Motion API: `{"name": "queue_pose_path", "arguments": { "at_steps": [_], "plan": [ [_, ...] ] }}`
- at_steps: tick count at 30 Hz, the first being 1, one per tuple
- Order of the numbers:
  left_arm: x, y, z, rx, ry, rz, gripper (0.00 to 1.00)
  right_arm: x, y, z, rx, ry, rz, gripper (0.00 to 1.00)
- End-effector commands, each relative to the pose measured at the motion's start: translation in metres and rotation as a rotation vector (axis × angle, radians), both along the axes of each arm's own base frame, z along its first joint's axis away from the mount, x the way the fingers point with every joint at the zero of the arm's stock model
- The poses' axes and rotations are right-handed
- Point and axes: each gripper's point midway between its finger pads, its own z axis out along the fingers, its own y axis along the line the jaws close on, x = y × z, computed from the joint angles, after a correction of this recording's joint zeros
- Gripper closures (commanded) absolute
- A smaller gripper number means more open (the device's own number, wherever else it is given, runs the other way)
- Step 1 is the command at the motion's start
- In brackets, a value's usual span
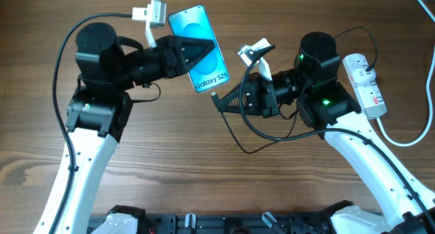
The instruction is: Plug charger to phone and switch on socket
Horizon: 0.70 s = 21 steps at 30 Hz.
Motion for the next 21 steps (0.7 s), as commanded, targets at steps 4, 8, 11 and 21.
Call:
{"name": "queue_pose_path", "arguments": {
  "at_steps": [4, 8, 11, 21],
  "plan": [
    [-0.0073, 0.0051, 0.0076, -0.015, -0.023, -0.048, 0.96, 0.0035, 0.0002, -0.0004, -0.005, 0.013, -0.020, 0.96],
    [-0.0083, 0.0042, 0.0076, -0.016, -0.022, -0.054, 0.96, 0.0036, 0.0004, 0.0013, 0.000, 0.003, -0.019, 0.96],
    [-0.0099, 0.0019, 0.0071, -0.018, -0.013, -0.061, 0.96, 0.0036, 0.0004, 0.0013, -0.001, 0.006, -0.020, 0.96],
    [-0.0107, 0.0006, 0.0072, -0.026, 0.009, -0.063, 0.96, 0.0041, 0.0004, 0.0034, 0.003, 0.004, -0.020, 0.96]
  ]
}}
